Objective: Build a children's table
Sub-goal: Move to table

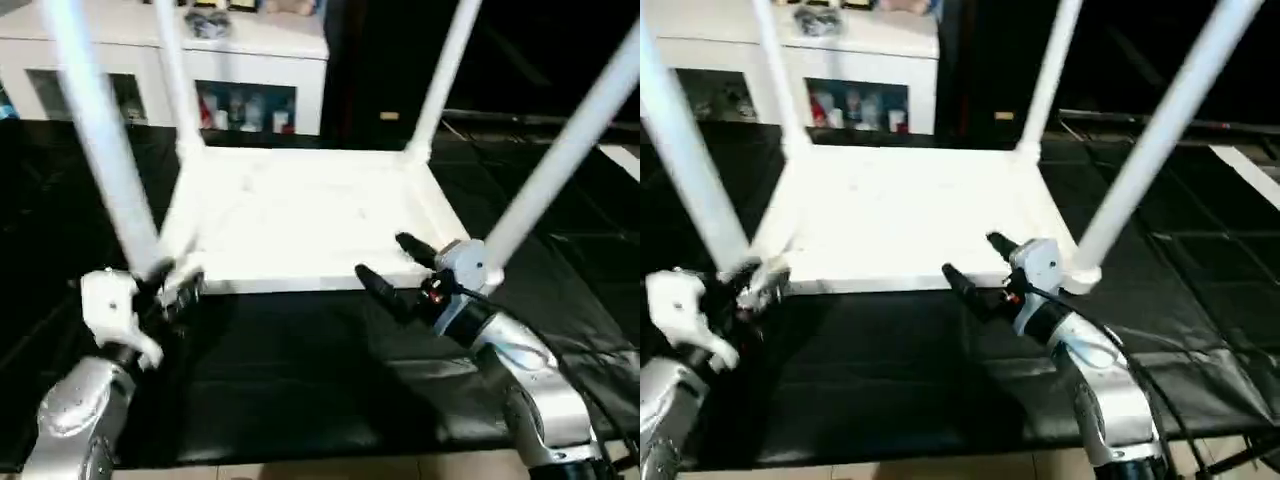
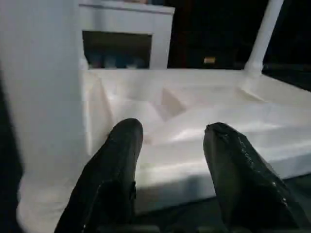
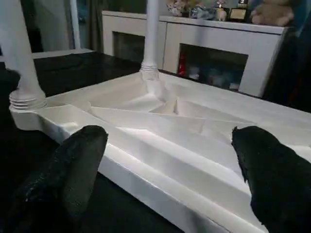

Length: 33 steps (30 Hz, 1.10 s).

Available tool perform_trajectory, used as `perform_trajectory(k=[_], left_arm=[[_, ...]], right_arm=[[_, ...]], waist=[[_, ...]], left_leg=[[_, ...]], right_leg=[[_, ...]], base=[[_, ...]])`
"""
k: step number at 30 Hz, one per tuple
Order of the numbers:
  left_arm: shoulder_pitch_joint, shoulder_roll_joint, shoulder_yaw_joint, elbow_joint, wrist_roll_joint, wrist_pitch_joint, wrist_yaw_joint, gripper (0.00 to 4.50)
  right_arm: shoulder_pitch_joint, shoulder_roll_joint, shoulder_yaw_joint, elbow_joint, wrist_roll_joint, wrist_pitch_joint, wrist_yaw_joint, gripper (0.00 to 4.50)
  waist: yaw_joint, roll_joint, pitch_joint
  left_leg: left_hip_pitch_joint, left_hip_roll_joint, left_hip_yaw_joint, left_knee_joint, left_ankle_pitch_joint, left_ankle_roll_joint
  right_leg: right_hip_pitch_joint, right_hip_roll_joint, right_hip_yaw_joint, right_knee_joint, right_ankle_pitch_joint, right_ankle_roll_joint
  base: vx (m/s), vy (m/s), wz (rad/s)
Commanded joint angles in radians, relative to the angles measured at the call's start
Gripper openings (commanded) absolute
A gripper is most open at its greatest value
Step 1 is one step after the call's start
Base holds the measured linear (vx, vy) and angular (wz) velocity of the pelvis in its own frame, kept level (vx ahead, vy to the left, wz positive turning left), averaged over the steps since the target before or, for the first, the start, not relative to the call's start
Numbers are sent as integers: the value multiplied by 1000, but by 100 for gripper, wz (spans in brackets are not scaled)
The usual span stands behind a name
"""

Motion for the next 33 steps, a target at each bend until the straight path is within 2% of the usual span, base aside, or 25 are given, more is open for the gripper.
perform_trajectory(k=[1,2,3,4,5,6,8,9,10,12,15,16,19,21,22,26,27,28,31,33], left_arm=[[14,-23,5,-58,-19,4,29,239],[19,-27,4,-70,-26,4,30,239],[21,-28,3,-74,-28,4,30,239],[36,-41,2,-107,-40,1,37,239],[40,-46,3,-116,-43,0,40,239],[48,-53,4,-127,-47,-7,42,239],[60,-65,7,-140,-51,-27,46,239],[68,-70,8,-141,-48,-41,47,239],[75,-75,11,-138,-45,-55,50,239],[87,-91,18,-135,-38,-74,63,239],[108,-124,46,-123,-14,-126,112,239],[111,-130,57,-116,-4,-141,127,239],[114,-144,95,-88,-4,-174,163,239],[114,-147,108,-75,-11,-181,169,239],[114,-148,110,-73,-13,-183,169,258],[114,-149,127,-52,6,-186,198,285],[98,-137,128,-30,5,-180,195,285],[76,-125,130,-8,1,-180,186,299],[6,-78,139,64,15,-157,186,320],[-64,-27,152,157,26,-148,178,337]], right_arm=[[-14,2,4,14,22,-32,25,450],[-16,3,6,14,25,-33,29,450],[-16,3,6,14,26,-33,30,450],[-21,13,0,12,27,-16,11,450],[-23,16,-2,13,21,-16,-1,450],[-22,9,6,11,15,-3,4,450],[-20,-4,20,7,16,25,25,450],[-17,-7,23,3,23,41,35,450],[-17,-9,26,0,22,46,38,450],[-14,-14,32,-2,31,46,54,450],[-16,-38,51,12,25,-8,117,450],[-16,-49,54,12,39,3,143,450],[-25,-72,52,-6,95,89,201,450],[-31,-87,55,-20,120,141,224,450],[-32,-90,56,-23,126,154,230,450],[-60,-104,80,6,122,98,304,450],[-70,-97,80,16,124,86,311,450],[-76,-95,80,16,139,107,318,450],[-93,-94,79,11,179,179,332,450],[-109,-84,80,22,172,165,332,450]], waist=[[3,3,-43],[6,3,-47],[11,7,-52],[12,7,-53],[10,2,-53],[12,5,-56],[11,3,-49],[12,4,-46],[12,4,-45],[11,6,-41],[11,7,-39],[10,4,-38],[14,7,-37],[16,5,-38],[19,5,-38],[28,4,-40],[31,2,-40],[31,0,-40],[35,5,-44],[37,5,-46]], left_leg=[[-2,51,0,-117,-261,-11],[-5,52,2,-115,-214,-2],[-6,53,9,-110,-132,12],[-5,52,14,-108,-107,20],[-13,52,19,-104,-63,30],[-11,54,22,-99,-25,31],[-8,55,29,-101,-53,30],[-5,59,30,-106,-100,19],[-5,61,31,-108,-120,14],[1,67,31,-115,-188,-11],[3,70,30,-119,-233,-30],[3,70,30,-119,-249,-28],[8,67,30,-119,-263,-22],[8,68,30,-119,-265,-22],[7,67,29,-119,-260,-25],[8,69,30,-117,-251,-27],[8,70,30,-118,-245,-26],[9,68,32,-117,-241,-24],[15,65,30,-115,-210,-22],[17,64,30,-114,-201,-27]], right_leg=[[16,-29,25,-55,-208,-142],[19,-30,27,-51,-163,-150],[18,-24,25,-43,-72,-165],[15,-19,25,-41,-33,-172],[17,-15,27,-33,39,-186],[16,-10,25,-26,90,-194],[12,-3,25,-29,69,-198],[12,-4,25,-34,0,-193],[12,-3,26,-35,-29,-189],[5,-1,28,-43,-127,-176],[2,0,29,-49,-172,-163],[2,1,28,-51,-178,-155],[0,2,29,-52,-180,-154],[0,2,30,-52,-193,-152],[0,1,30,-52,-196,-151],[-2,0,29,-51,-182,-151],[-2,-2,30,-50,-181,-151],[-3,0,30,-51,-182,-150],[-4,4,29,-44,-139,-157],[-5,4,28,-40,-119,-160]], base=[[20,-99,-7],[20,-99,-7],[9,-101,-5],[6,-77,-5],[6,-77,-5],[29,-52,-7],[0,0,0],[0,0,0],[0,0,0],[0,0,0],[0,0,0],[0,0,0],[0,0,0],[0,0,0],[0,0,0],[0,0,0],[0,0,0],[0,0,0],[0,0,0],[0,0,0]])
